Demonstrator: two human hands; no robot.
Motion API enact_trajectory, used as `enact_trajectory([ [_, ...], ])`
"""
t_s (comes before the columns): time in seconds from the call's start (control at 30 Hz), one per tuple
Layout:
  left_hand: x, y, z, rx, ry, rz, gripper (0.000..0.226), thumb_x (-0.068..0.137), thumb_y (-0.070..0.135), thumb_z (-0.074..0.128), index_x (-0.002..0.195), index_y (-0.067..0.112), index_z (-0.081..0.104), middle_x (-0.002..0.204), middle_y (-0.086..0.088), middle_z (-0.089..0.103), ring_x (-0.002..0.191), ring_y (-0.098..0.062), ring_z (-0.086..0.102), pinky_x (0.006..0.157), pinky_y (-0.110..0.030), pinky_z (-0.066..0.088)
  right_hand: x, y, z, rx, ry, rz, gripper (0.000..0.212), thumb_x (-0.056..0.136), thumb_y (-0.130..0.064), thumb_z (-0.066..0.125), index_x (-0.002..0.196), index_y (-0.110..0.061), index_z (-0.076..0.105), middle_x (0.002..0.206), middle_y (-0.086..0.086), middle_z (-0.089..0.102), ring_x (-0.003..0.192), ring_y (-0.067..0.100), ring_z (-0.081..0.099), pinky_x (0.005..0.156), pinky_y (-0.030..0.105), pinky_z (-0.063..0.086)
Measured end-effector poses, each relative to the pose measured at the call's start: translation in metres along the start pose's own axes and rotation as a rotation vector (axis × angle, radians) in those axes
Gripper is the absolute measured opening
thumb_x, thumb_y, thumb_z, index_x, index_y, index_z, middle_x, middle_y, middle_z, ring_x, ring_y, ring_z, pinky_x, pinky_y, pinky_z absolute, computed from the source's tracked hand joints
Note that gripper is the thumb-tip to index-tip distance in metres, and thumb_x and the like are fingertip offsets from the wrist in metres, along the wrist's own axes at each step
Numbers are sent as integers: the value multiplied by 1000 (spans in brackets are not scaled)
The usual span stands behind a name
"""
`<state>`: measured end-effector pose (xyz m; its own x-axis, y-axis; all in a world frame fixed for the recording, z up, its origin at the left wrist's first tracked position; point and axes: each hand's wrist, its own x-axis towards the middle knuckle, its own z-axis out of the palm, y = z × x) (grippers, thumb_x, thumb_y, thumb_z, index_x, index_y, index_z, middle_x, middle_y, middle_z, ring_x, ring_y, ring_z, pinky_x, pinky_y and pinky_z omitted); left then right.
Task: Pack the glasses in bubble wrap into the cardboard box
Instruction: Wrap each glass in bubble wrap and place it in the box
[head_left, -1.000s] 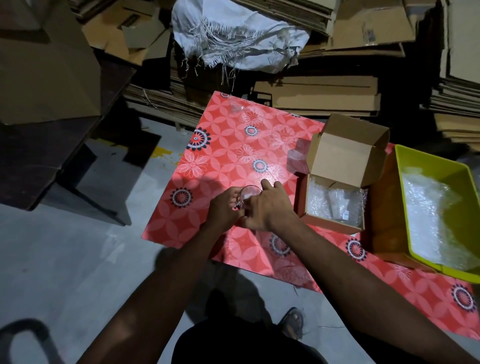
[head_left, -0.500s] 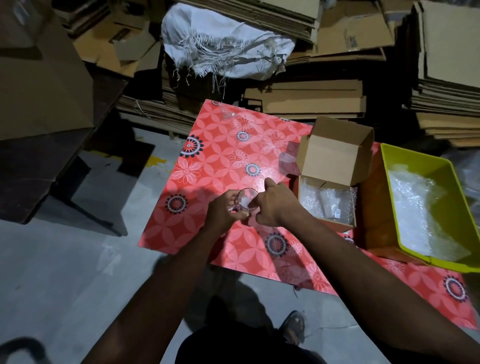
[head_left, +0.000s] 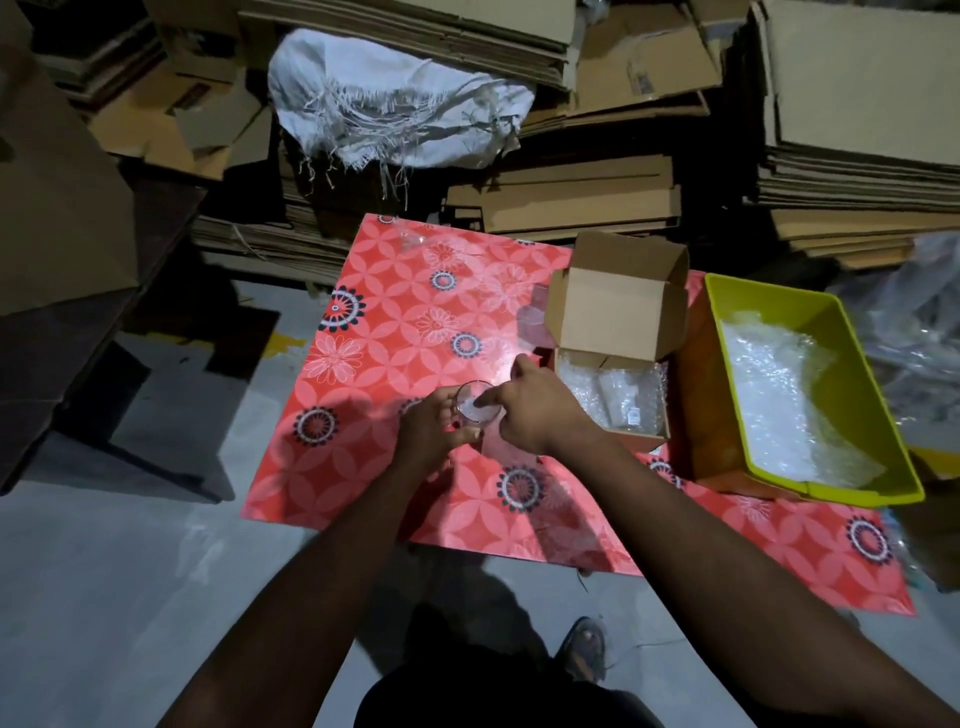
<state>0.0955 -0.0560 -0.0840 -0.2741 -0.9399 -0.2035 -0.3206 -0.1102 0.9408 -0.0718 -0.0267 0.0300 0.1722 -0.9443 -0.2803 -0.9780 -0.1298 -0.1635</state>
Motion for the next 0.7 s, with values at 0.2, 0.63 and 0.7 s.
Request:
enact_trajectory([
  [0.2,6,21,25,36,-35,72,107,61,12,91,150,34,37,141,4,54,127,-16,54,94,-34,55,-45,70,14,168,244,170,50,80,-22,53,129,-30,64,106,7,70,111,26,50,85,36,52],
  [0.63,5,82,112,249,193,467,78,73,33,67,145,19,42,130,7,53,122,-31,51,104,-42,46,-131,299,9,403,492,828,39,85,-20,59,122,-12,68,116,14,72,107,34,66,88,34,50],
  [0.7,1,87,136,298,167,444,75,72,28,68,142,13,45,128,-8,58,121,-28,49,103,-39,44,-137,317,27,452,301,852,48,88,-26,66,134,-13,58,123,17,68,115,36,62,92,34,49],
])
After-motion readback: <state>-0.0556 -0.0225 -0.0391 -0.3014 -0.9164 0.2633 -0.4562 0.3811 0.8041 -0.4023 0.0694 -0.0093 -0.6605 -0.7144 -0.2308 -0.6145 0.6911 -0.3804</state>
